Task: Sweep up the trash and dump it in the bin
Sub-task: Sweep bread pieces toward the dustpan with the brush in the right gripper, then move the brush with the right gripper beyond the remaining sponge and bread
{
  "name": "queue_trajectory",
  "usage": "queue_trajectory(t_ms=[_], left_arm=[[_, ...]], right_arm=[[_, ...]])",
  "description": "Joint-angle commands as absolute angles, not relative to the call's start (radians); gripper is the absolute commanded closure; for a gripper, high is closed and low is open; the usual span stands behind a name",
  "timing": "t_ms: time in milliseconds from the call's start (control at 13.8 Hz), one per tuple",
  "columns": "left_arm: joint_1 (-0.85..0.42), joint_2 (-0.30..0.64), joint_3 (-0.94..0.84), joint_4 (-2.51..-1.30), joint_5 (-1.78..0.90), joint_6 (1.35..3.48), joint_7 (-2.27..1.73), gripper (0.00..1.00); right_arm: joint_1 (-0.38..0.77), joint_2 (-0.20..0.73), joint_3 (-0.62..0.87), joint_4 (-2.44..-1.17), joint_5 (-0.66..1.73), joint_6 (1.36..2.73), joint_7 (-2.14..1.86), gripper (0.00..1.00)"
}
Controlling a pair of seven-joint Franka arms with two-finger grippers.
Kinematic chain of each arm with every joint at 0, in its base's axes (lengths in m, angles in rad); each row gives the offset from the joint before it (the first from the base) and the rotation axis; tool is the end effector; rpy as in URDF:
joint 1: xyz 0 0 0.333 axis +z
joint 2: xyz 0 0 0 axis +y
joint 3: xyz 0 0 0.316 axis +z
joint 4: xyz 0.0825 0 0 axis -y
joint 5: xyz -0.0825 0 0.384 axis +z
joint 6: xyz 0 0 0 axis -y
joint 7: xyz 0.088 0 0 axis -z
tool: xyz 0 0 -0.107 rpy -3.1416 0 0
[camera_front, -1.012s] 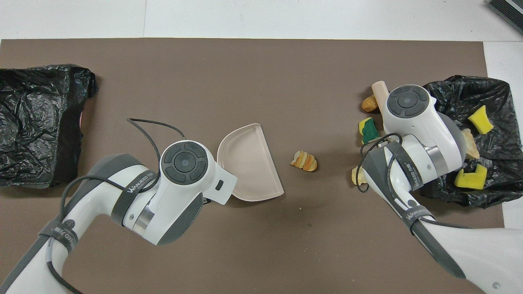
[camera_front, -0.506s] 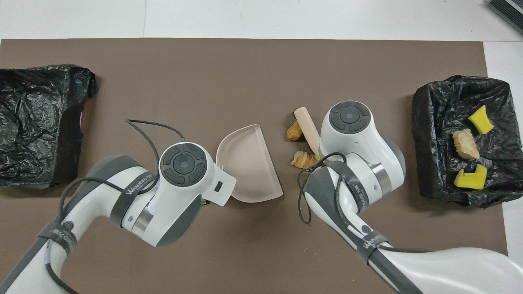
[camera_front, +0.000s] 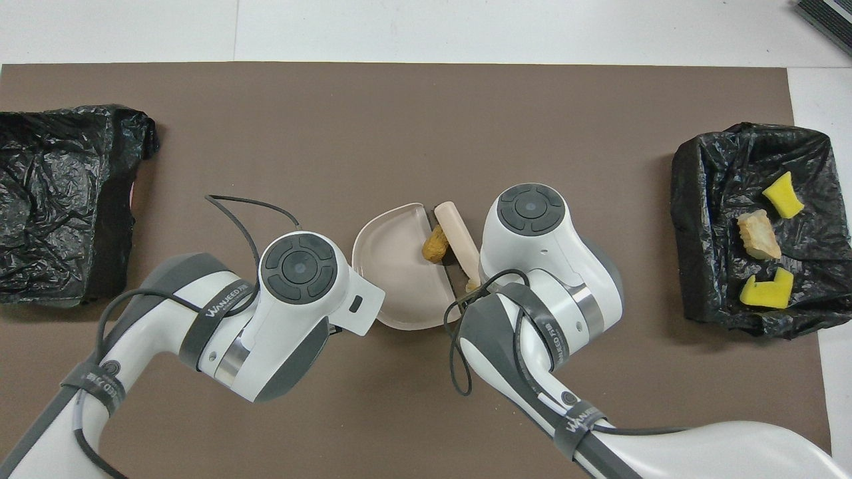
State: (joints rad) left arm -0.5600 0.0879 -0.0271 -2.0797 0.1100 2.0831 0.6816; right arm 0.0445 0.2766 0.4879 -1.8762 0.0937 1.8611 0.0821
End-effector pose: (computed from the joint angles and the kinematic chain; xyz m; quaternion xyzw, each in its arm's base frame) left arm 0.4633 -0.3015 0.3792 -0.7864 0.6146 0.0442 0.0435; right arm 0.5069 0.2917 0.3636 -0.9648 -0.2019 0.1563 0.0629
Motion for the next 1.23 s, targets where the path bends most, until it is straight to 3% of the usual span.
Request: queue_trajectory(t_ms=[0, 506, 868, 1157], left_arm=[[-0.566, 0.052, -0.020, -2.121, 0.133, 2.100, 0.678, 1.00], [-0.568, 0.052, -0.020, -2.121, 0.133, 2.100, 0.693, 1.00], [-0.580, 0.049, -0.020, -2.125, 0.133, 2.091, 0.692, 1.00], [-0.584, 0.022, -0.021, -2.169, 0.133, 2.100, 0.690, 1.00]], right_arm=[[0.009, 0.221, 0.486, -1.815, 0.144, 1.745, 0.095, 1.00], [-0.172, 0.085, 0.463, -1.864, 0.034, 1.551, 0.197, 1.00], [-0.314, 0.000, 0.463, -2.017, 0.002, 1.585, 0.223, 1.00], [-0.364, -0.170, 0.463, -2.273, 0.002, 1.721, 0.190, 1.00]])
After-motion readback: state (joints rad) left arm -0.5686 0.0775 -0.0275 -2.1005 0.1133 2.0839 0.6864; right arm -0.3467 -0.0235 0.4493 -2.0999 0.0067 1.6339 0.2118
